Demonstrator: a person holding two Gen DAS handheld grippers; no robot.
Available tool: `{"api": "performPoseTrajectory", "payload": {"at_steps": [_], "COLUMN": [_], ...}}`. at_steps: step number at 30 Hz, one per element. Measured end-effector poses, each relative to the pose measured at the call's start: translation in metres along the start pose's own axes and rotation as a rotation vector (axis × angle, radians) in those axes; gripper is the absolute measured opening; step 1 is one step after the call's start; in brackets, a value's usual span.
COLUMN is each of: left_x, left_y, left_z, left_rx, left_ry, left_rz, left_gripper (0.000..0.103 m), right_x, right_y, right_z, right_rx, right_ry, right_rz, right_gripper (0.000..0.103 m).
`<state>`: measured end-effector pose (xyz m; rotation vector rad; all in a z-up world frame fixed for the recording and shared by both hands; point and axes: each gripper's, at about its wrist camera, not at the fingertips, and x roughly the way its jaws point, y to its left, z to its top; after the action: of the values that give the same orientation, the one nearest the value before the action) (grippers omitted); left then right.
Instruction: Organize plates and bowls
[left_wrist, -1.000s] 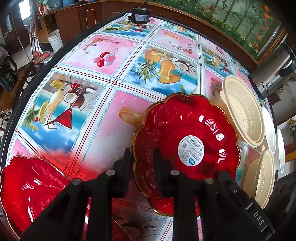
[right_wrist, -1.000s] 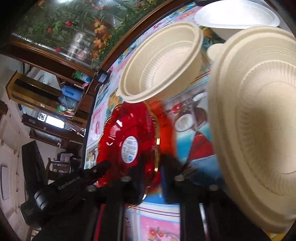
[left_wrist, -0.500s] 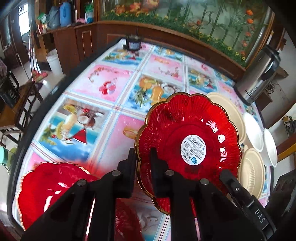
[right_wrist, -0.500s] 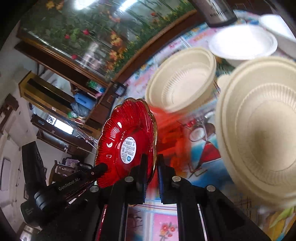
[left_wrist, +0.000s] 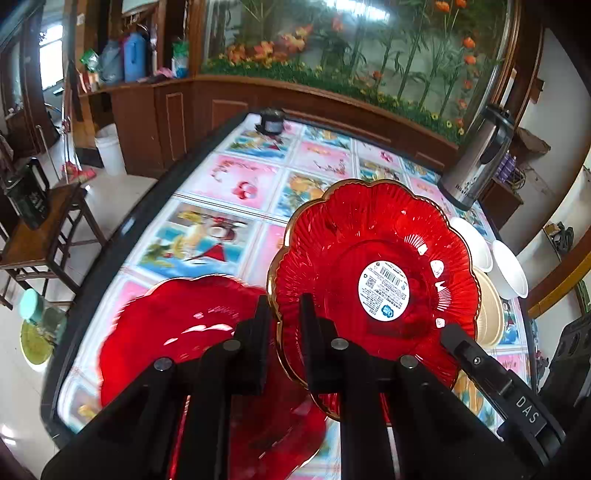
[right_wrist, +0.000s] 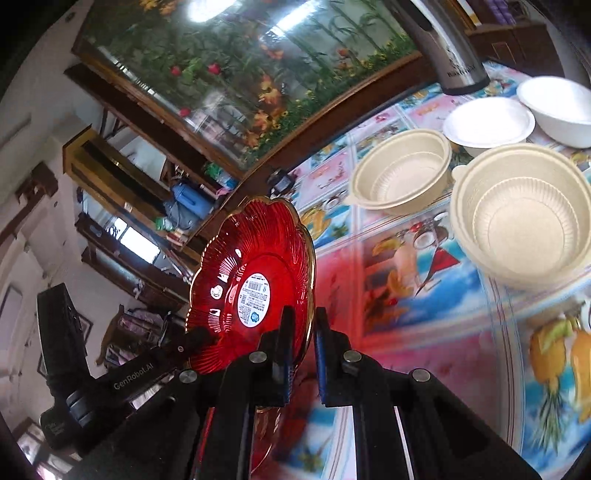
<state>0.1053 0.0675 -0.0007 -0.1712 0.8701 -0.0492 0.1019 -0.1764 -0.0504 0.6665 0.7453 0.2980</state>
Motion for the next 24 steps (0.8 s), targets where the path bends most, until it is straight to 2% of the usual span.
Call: {"api": "performPoseTrajectory", "payload": {"at_steps": [6,12,19,24], "left_x": [-0.036,-0.065,-0.072,-0.066], "left_y": [0.029,0.057,0.096,0.109], "left_z": [-0.019,-0.040,-0.059,-0.069], "left_rx": [-0.014,-0.010,-0.072,-0.099], "left_ry": [-0.049,-0.110,-0.114,-0.096], "left_rz": [0.019,0.077,0.094,0.097], "left_gripper": [0.013,0.013,0.013,0.013], "right_x": [-0.014,-0.017,-0.006,-0.001], "right_y": [0.037,0.072,0.104,0.123], "right_z": [-0.030,-0.056,-0.087,-0.107], "right_rx": [-0.074,-0.147,-0.228,-0.307], "right_ry": [0.005,0.035,0.091,0.095], "right_rz": [0.018,0.034,0.038,-0.001], "right_gripper": [0.009,0.009,0.009,0.009]}}
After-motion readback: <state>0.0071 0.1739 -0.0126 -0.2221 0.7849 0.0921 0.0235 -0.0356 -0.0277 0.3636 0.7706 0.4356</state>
